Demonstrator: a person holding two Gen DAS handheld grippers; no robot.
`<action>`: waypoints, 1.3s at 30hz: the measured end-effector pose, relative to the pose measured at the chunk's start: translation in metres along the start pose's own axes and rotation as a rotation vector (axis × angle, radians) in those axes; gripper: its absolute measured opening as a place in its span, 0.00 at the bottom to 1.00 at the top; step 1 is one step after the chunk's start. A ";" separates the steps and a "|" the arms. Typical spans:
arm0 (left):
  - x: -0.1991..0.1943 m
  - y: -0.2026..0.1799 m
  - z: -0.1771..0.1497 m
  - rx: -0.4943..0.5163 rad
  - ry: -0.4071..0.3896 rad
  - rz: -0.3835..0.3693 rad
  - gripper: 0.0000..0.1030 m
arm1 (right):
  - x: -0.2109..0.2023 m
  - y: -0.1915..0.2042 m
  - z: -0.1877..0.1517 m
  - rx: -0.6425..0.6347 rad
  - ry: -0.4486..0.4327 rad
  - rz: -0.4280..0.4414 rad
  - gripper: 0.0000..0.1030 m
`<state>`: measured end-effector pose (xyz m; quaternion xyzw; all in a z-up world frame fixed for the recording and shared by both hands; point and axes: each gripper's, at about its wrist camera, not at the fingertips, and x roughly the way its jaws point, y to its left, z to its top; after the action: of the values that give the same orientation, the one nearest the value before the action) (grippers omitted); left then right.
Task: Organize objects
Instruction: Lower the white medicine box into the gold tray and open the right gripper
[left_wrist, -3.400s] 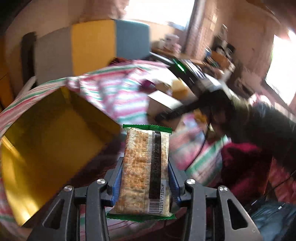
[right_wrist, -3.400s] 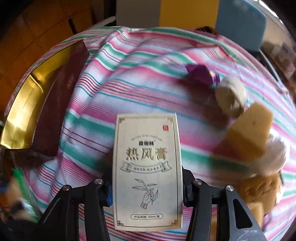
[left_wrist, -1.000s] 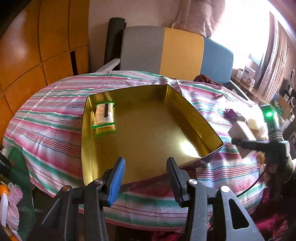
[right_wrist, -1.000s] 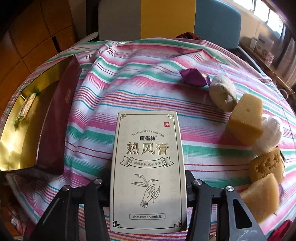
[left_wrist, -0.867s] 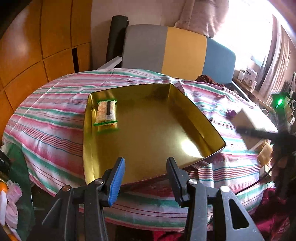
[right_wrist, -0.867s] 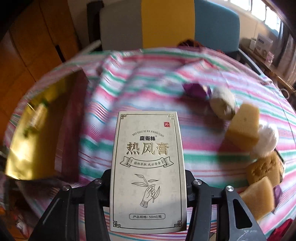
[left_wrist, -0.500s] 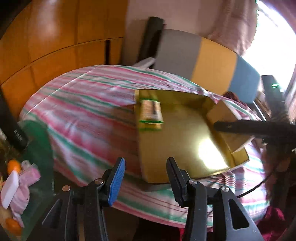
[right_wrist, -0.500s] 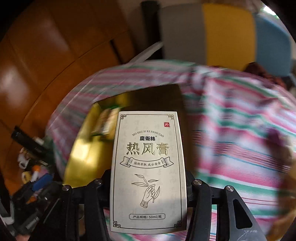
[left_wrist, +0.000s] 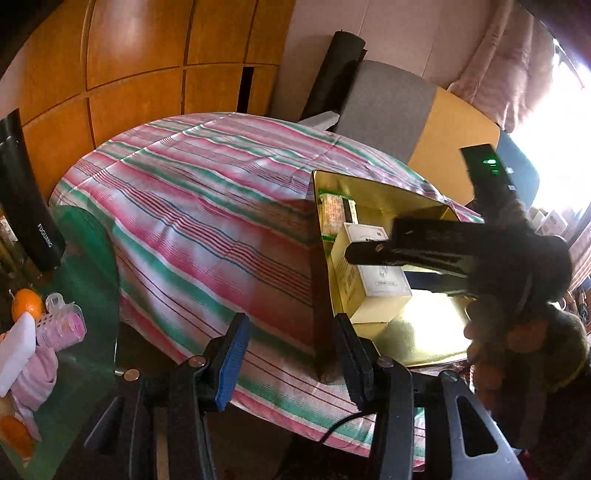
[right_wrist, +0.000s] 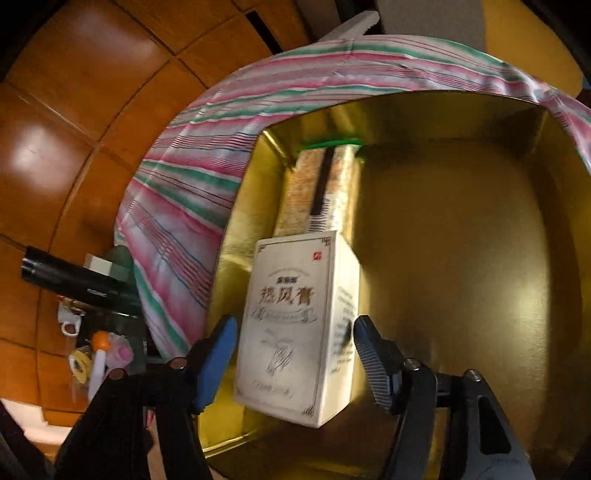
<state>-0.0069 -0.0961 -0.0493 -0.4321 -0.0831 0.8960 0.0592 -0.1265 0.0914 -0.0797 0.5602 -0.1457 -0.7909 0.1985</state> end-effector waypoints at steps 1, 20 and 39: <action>0.000 0.000 0.000 0.004 0.000 0.003 0.49 | -0.003 0.000 -0.003 0.003 -0.005 0.020 0.87; -0.012 -0.042 -0.003 0.138 -0.014 -0.033 0.52 | -0.098 -0.022 -0.053 -0.051 -0.272 -0.070 1.00; -0.007 -0.138 -0.003 0.367 0.044 -0.244 0.65 | -0.274 -0.194 -0.199 0.223 -0.499 -0.355 1.00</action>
<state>0.0046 0.0377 -0.0181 -0.4201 0.0311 0.8728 0.2466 0.1128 0.3905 -0.0062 0.3839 -0.1756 -0.9053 -0.0471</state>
